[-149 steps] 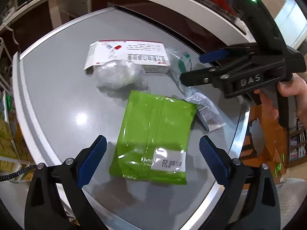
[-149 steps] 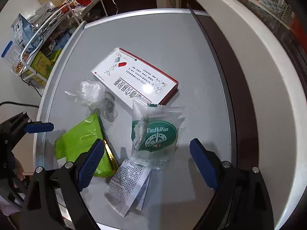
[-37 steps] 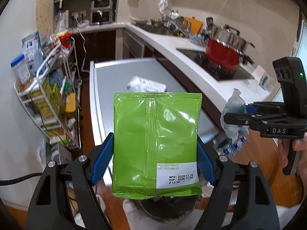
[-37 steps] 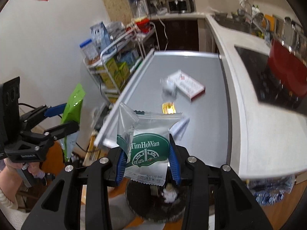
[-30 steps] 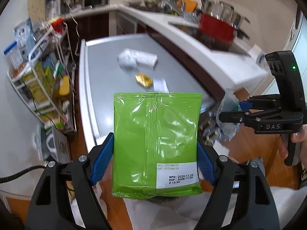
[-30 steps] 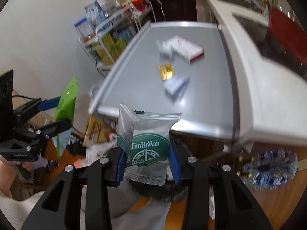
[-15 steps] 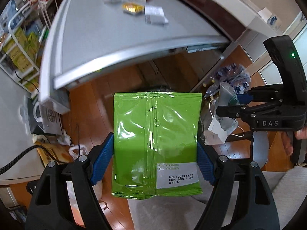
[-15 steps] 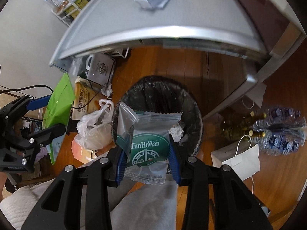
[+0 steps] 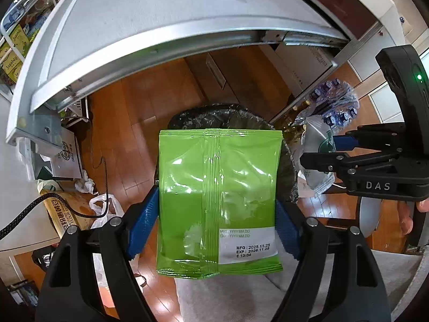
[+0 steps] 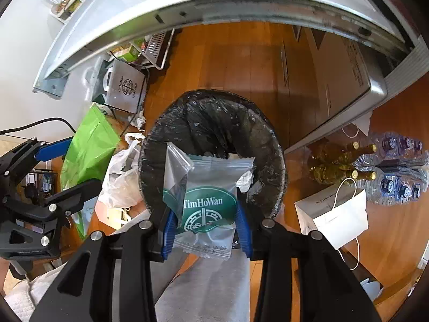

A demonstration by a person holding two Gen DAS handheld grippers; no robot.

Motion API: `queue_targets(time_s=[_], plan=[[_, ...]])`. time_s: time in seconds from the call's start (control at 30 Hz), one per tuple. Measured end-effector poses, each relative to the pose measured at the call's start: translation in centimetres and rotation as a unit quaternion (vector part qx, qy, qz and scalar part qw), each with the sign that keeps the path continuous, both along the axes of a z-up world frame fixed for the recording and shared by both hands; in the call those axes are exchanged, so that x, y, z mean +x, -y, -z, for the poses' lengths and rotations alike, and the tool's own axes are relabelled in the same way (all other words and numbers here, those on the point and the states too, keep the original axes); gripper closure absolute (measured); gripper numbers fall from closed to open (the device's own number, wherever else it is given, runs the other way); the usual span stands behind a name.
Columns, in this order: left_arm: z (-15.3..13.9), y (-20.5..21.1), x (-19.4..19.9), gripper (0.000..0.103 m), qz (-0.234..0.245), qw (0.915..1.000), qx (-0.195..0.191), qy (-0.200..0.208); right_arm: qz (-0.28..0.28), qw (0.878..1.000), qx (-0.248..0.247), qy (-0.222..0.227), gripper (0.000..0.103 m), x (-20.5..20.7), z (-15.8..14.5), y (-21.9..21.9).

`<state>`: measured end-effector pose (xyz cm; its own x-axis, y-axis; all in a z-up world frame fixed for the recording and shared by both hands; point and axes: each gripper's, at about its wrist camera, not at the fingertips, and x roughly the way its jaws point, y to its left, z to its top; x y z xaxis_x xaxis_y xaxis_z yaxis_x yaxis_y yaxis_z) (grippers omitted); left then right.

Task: Collect trash
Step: 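Open both tools over the black bin to drop the packet and bag, then grasp the gold butter packet with the left tool while the right tool grasps the receipt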

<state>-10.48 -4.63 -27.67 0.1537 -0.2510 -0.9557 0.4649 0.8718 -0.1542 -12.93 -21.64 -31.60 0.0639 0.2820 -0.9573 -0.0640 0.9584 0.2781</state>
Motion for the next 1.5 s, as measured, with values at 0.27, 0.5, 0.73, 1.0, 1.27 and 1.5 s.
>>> queue_targets(time_s=[0.27,0.5,0.73,1.0,1.27,1.5], plan=[[-0.2,0.0,0.4,0.019,-0.002,0.9997,-0.019,-0.012,0.010,1.000,-0.004,-0.002,0.046,0.1,0.0,0.2],[-0.3,-0.2,0.4,0.017,-0.001,0.9998,-0.016,-0.012,0.019,1.000,-0.003,0.006,0.038,0.2,-0.6,0.9],[-1.2,-1.3,0.4,0.017,-0.015,0.9997,-0.020,-0.005,0.030,0.999,-0.010,0.024,0.037,-0.3,-2.5,2.0],[-3.0,-3.1,0.1,0.017,-0.036,0.9989,-0.028,0.007,0.041,0.997,-0.018,0.068,0.037,-0.5,-6.7,2.4],[-6.8,-4.7,0.2,0.017,-0.049,0.9962,-0.053,0.049,0.027,0.978,-0.071,0.192,0.025,4.5,-13.7,-1.0],[-9.8,-6.1,2.2,0.017,-0.057,0.9918,-0.079,0.083,0.067,0.977,-0.080,0.184,0.025,12.7,-12.1,-2.9]])
